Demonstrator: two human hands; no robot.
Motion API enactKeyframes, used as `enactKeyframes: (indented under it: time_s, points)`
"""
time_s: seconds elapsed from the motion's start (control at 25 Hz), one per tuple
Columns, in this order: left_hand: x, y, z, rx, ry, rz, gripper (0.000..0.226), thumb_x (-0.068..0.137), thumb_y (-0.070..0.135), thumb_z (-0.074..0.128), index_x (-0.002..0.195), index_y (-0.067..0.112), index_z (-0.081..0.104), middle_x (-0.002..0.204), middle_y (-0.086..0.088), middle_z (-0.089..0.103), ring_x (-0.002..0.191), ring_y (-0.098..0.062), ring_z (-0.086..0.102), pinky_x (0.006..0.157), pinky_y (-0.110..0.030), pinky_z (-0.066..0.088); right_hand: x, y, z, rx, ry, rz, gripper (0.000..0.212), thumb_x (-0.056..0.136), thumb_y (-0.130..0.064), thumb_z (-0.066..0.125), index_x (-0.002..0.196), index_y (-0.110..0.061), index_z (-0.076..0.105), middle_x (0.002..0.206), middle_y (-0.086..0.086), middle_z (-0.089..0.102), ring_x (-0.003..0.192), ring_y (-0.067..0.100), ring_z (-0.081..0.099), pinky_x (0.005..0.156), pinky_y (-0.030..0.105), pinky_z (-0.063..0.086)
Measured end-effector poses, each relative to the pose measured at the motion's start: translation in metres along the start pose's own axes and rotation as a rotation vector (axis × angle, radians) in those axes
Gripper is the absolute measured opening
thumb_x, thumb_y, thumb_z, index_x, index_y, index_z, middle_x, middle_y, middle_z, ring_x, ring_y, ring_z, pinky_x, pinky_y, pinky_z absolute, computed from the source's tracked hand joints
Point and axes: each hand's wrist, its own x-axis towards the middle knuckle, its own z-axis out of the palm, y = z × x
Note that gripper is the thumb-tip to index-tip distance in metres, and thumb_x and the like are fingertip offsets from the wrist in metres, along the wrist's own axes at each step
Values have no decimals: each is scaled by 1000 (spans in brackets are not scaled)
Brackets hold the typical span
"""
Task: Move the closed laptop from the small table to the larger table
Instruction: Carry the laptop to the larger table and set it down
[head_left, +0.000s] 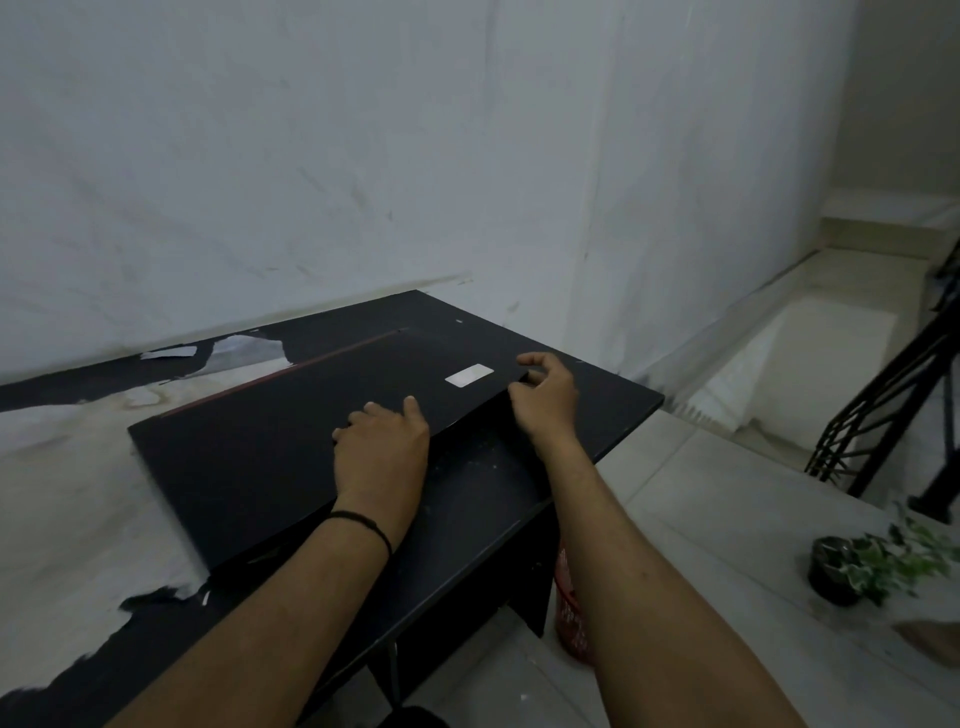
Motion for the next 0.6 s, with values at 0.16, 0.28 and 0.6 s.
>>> enactKeyframes:
  time_s: [0.16, 0.28, 0.6]
  points:
    - [5, -9, -8, -40, -36, -2, 65, 94, 9, 57, 154, 11, 31, 119, -18, 63, 105, -36, 65, 88, -48, 56, -6, 1, 0, -200, -94, -57, 39, 79, -1, 60, 106, -29, 62, 111, 7, 66, 101, 22, 61, 71, 12, 45]
    - [1, -23, -7, -43, -22, 5, 68, 95, 11, 58, 156, 15, 29, 117, -14, 64, 103, -31, 66, 82, -42, 55, -19, 2, 9, -798, -156, -338, 58, 77, -14, 66, 132, -22, 51, 146, 15, 45, 135, 35, 38, 110, 43, 34]
    - [3, -39, -18, -79, 68, -10, 58, 95, 21, 58, 150, 24, 41, 111, -5, 68, 98, -26, 67, 68, -34, 45, -41, -23, 50, -897, -345, -856, 54, 74, -5, 72, 126, -13, 65, 146, 18, 51, 137, 39, 42, 115, 53, 29]
